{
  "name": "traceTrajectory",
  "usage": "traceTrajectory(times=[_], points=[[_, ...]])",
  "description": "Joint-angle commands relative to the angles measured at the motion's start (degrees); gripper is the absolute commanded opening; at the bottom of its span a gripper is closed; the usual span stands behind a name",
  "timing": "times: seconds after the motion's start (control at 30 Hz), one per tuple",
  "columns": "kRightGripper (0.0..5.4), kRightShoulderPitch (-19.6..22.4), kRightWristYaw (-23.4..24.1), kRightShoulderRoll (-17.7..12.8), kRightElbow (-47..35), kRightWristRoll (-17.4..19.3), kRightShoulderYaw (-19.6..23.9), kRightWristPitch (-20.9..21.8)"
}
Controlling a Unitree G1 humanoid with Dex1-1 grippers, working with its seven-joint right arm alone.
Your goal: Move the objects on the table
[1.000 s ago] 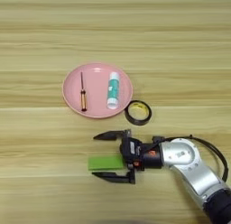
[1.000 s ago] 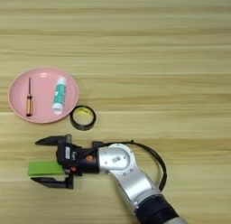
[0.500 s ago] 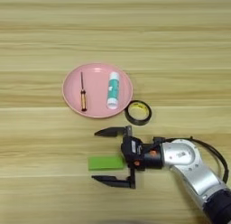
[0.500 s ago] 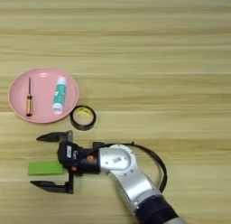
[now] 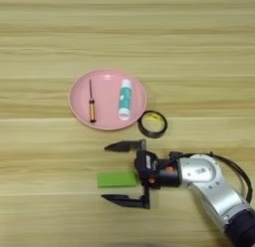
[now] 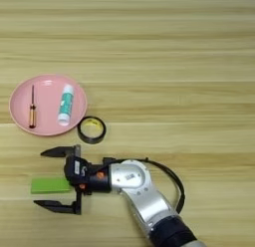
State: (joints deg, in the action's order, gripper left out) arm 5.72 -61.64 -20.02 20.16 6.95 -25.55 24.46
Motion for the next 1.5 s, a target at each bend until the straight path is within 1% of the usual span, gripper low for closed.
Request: traceTrajectory(times=[0.03,0.4,0.87,1.17,1.5], points=[[5.38,-1.2,1.1,-1.8,1.7,-3.1,0.1,-1.2],[5.38,-1.1,1.4,-1.2,1.9,-2.6,0.9,-0.5],[5.38,-1.2,0.6,-0.6,1.2,-1.0,2.1,-0.8],[5.38,-1.4,-0.4,0.1,0.1,1.5,3.6,-1.2],[5.38,-1.2,-0.1,1.9,-2.1,5.2,7.1,-1.5]])
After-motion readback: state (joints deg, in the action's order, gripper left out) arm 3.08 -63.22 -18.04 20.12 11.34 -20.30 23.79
